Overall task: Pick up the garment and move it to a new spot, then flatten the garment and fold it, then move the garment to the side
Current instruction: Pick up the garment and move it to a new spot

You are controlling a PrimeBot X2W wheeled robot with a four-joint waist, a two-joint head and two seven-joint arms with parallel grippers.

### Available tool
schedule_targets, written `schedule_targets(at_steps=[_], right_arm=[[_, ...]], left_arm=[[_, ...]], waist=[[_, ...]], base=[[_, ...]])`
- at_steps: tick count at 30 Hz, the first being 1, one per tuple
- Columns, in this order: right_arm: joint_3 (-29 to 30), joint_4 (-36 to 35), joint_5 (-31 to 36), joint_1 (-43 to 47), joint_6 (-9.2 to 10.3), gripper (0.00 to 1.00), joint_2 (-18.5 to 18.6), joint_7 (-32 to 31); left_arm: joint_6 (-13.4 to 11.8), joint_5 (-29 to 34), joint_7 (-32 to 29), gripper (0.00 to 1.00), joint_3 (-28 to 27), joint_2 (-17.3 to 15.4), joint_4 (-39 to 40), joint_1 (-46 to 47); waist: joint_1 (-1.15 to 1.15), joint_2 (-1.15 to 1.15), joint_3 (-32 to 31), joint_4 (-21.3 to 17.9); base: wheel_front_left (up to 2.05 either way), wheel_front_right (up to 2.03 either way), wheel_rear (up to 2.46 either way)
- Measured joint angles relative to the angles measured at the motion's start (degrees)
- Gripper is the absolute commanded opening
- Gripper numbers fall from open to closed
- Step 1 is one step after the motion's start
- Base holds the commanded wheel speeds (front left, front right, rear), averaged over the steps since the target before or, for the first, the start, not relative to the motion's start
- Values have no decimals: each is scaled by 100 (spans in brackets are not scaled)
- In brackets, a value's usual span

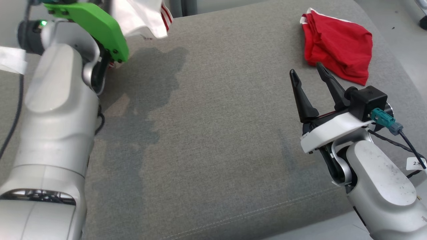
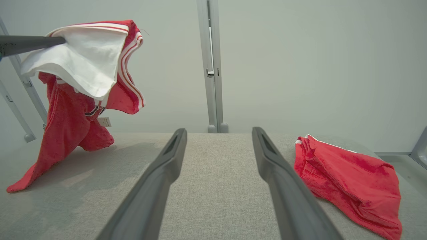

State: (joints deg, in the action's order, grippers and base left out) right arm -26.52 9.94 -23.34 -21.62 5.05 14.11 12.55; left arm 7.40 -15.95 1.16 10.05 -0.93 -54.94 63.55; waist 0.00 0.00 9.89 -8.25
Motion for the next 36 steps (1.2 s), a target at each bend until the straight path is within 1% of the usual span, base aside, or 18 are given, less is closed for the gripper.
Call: schedule_targets(at_steps=[2, 4, 7, 8, 10, 14, 15, 17, 18, 19, 20, 21, 24, 27, 29, 36], right_arm=[[-24, 0, -11, 0, -1, 100, -40, 1], [-35, 0, -41, 0, -7, 100, -66, 1], [-36, 9, -44, -1, -12, 100, -83, 2], [-37, 16, -48, -1, -42, 100, -88, 3], [-35, 35, -54, -1, -47, 100, -98, 7], [-35, 40, -86, -2, -51, 100, -135, 16], [-35, 44, -86, -3, -54, 100, -148, 48], [-34, 45, -86, -8, -69, 100, -159, 53], [-31, 51, -86, -12, -94, 100, -162, 54], [-25, 57, -86, -15, -97, 100, -162, 54], [-20, 63, -86, -15, -97, 100, -162, 55], [-5, 70, -86, -15, -97, 100, -162, 60], [52, 111, -86, -15, -93, 100, -159, 88], [109, 136, -86, -14, -92, 100, -156, 109], [147, 164, -86, -14, -90, 100, -149, 110], [237, 243, -85, -10, -81, 100, -111, 126]], left_arm=[[0, -537, -59, 0, 580, 2, 118, -222], [0, -928, -88, 0, 1060, 7, 328, -534], [0, -1338, -145, 0, 1705, -7, 701, -965], [0, -1460, -170, 0, 1892, -7, 816, -1086], [0, -1562, -169, 0, 2182, -4, 995, -1306], [-8, -1651, -170, 0, 2584, -26, 1155, -1719], [-51, -1713, -169, 0, 2658, -32, 1195, -1803], [-214, -1778, -160, 0, 2822, -47, 1261, -1902], [-292, -1823, -149, 32, 2871, -49, 1298, -1923], [-359, -1856, -115, 55, 2926, -52, 1322, -1927], [-427, -1856, -76, 97, 2992, -55, 1354, -1927], [-489, -1857, -24, 100, 3065, -65, 1395, -1927], [-592, -1880, 58, 100, 3288, -77, 1516, -1927], [-642, -1971, 163, 100, 3548, -86, 1719, -1927], [-650, -2040, 246, 100, 3705, -86, 1860, -1927], [-854, -2114, 662, 100, 3989, -98, 2152, -1909]], waist=[[0, 0, 7, -124], [0, 0, 23, -249], [0, 0, 60, -440], [0, 0, 75, -504], [0, 0, 110, -623], [0, 0, 198, -838], [0, 0, 224, -884], [0, 0, 283, -968], [0, 0, 314, -1004], [0, 0, 346, -1038], [0, 0, 378, -1068], [0, 0, 410, -1096], [0, 0, 488, -1147], [0, 0, 526, -1142], [0, 0, 527, -1099], [0, 0, 463, -880]], base=[[0, 0, 0], [0, 0, 0], [0, 0, 0], [0, 0, 0], [0, 0, 0], [0, 0, 0], [0, 0, 0], [0, 0, 0], [0, 0, 0], [0, 0, 0], [0, 0, 0], [0, 0, 0], [0, 0, 0], [0, 0, 0], [0, 0, 0], [0, 0, 0]])
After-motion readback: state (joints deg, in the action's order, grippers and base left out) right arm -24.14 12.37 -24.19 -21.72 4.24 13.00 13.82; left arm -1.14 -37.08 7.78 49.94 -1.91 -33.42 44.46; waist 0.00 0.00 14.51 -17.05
